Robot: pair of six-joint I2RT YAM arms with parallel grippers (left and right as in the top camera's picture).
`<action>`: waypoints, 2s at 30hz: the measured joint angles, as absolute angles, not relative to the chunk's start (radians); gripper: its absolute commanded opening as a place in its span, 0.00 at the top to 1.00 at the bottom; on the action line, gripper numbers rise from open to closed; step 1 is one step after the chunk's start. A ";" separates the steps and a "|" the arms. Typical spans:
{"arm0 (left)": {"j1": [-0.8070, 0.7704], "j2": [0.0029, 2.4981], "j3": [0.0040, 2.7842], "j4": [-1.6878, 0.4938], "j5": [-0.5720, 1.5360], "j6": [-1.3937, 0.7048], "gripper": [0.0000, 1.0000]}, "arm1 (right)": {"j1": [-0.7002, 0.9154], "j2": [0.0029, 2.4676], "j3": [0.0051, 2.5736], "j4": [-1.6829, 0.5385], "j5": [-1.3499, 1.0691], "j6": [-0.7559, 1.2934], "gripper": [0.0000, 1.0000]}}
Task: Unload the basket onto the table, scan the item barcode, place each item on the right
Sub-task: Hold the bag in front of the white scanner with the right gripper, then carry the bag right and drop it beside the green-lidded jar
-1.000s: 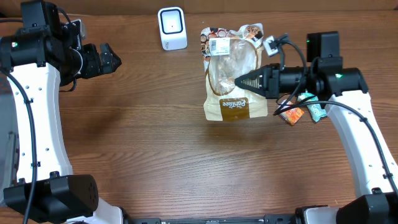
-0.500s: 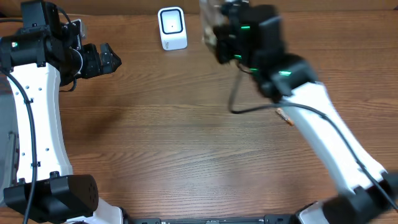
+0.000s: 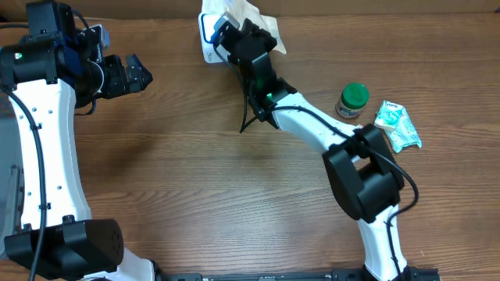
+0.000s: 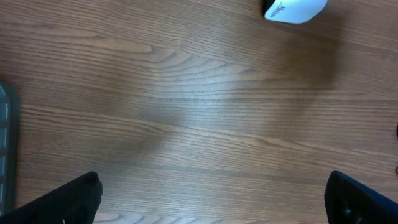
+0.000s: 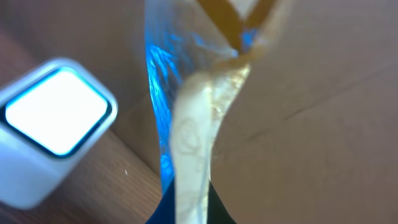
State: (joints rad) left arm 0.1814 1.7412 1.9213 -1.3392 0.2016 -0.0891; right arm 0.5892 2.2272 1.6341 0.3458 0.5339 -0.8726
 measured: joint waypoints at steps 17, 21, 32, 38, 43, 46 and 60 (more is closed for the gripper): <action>0.181 1.741 1.921 -1.339 0.202 -0.089 0.00 | 0.589 2.376 1.634 0.516 0.540 -1.154 0.96; 0.181 1.741 1.921 -1.339 0.202 -0.089 0.00 | 0.589 2.376 1.634 0.516 0.540 -1.156 0.96; 0.181 1.741 1.921 -1.339 0.202 -0.089 0.00 | 0.591 2.376 1.634 0.553 0.550 -1.155 0.96; 0.181 1.741 1.921 -1.340 0.202 -0.089 0.00 | 0.603 2.333 1.634 0.473 0.562 -1.019 0.96; 0.181 1.741 1.921 -1.338 0.201 -0.089 0.01 | 0.609 2.132 1.629 0.203 0.558 -0.798 0.96; 0.181 1.741 1.921 -1.341 0.202 -0.089 0.01 | 0.609 1.974 1.631 -0.027 0.501 -0.636 0.96; 0.181 1.742 1.921 -1.338 0.201 -0.089 0.00 | 0.368 1.333 1.642 -1.039 0.083 0.214 0.96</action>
State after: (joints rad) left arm 0.1814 1.7416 1.9213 -1.3384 0.2012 -0.0891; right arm 0.3676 1.3327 1.6421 -1.0386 0.0834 0.2142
